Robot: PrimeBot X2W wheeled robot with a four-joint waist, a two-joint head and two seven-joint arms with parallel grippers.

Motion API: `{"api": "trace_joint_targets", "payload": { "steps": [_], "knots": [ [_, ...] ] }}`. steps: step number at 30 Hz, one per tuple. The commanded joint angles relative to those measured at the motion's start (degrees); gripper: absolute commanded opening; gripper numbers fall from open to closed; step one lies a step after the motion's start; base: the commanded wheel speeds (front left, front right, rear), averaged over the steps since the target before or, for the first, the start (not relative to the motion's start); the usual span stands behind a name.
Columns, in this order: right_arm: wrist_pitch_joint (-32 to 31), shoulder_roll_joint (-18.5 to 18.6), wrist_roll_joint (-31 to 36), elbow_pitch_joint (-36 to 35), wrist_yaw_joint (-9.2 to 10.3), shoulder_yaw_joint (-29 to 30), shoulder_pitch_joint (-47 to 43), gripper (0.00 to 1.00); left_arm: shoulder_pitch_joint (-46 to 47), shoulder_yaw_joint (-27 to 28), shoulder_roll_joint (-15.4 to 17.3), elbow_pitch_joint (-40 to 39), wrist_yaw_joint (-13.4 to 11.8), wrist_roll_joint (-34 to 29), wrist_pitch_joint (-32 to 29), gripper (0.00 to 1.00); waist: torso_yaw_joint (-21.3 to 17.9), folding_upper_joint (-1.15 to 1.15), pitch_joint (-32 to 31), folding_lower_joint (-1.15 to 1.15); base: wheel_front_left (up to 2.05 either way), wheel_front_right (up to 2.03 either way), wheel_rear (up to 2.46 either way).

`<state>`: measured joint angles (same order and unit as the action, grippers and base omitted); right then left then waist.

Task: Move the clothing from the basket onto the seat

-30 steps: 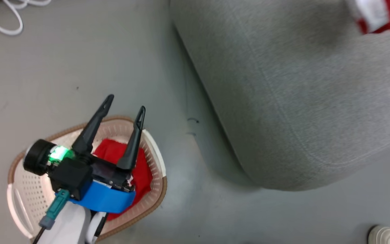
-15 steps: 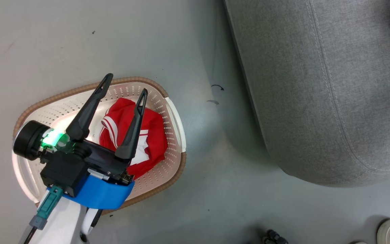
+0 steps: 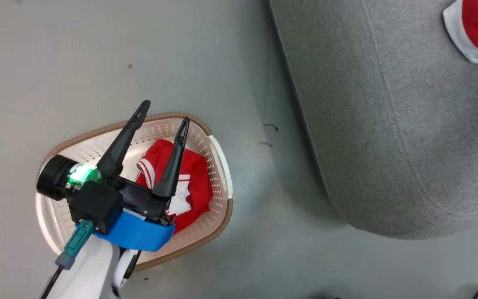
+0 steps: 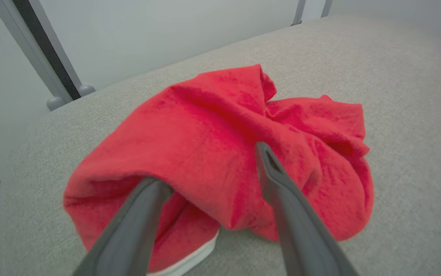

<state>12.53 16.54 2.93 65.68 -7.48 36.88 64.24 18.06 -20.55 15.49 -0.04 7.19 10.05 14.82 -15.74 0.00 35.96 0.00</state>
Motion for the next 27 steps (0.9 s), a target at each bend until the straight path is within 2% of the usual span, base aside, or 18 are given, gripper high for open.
{"api": "trace_joint_targets", "payload": {
  "steps": [1,9,15,20,27],
  "knots": [
    [0.39,-0.04,0.67,0.28,-0.03,-0.40,-1.23,1.00,0.63,0.03,-0.30,0.46,0.06,0.30,0.27,1.00,0.49,0.00,-1.60,0.00,0.00,0.00,0.00],
    [1.89,-1.76,0.54,0.38,-0.03,-5.48,-5.81,1.00,-1.52,1.50,-3.75,4.36,0.02,1.99,0.43,1.00,2.61,0.00,-9.65,0.00,0.00,0.00,0.00],
    [2.59,-3.49,-1.18,-4.50,-0.03,-13.62,-12.26,1.00,-4.32,4.06,-6.83,6.60,0.10,2.98,0.44,1.00,4.68,0.00,-16.21,0.00,0.00,0.00,0.00],
    [2.69,-5.33,-1.90,-12.53,-0.03,-22.24,-19.84,1.00,-7.06,6.74,-8.58,8.29,0.17,3.14,0.44,1.00,5.79,0.00,-21.33,0.00,0.00,0.00,0.00],
    [2.68,-9.47,-4.73,-28.59,-0.03,-27.85,-32.71,1.00,-10.34,10.21,-10.07,11.14,0.21,2.62,0.44,1.00,8.11,0.00,-26.56,0.00,0.00,0.00,0.00]
  ]
}}
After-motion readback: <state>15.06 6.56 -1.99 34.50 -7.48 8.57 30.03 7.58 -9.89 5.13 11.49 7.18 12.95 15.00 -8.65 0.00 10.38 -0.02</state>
